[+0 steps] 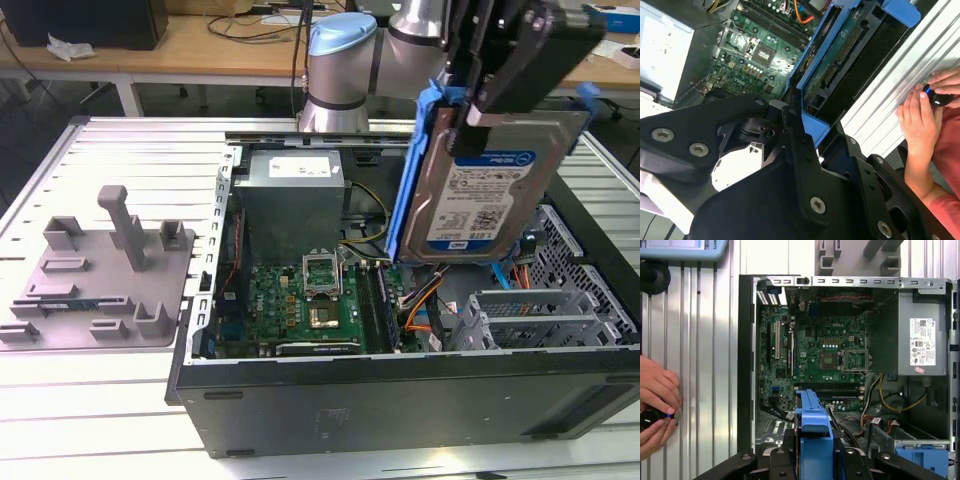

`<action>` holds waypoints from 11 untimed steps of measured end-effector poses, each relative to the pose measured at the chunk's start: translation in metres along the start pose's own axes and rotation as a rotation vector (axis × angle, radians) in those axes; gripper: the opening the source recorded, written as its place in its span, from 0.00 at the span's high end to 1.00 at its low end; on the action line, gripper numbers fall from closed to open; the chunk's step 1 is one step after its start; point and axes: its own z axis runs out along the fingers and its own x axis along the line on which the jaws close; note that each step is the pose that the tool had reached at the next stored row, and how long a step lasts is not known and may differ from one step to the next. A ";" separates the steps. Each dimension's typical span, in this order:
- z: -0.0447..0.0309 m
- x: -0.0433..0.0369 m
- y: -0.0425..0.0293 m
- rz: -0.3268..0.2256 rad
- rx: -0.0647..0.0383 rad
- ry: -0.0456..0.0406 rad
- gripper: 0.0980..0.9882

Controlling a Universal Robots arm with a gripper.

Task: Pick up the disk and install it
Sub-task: 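Insert the disk into the insertion slot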

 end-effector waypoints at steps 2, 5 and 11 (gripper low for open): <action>-0.0001 0.0025 -0.0059 0.000 0.000 0.0000 0.70; -0.0003 0.0058 -0.0152 0.000 0.000 0.0000 0.70; -0.0002 0.0095 -0.0345 0.000 0.000 -0.0001 0.70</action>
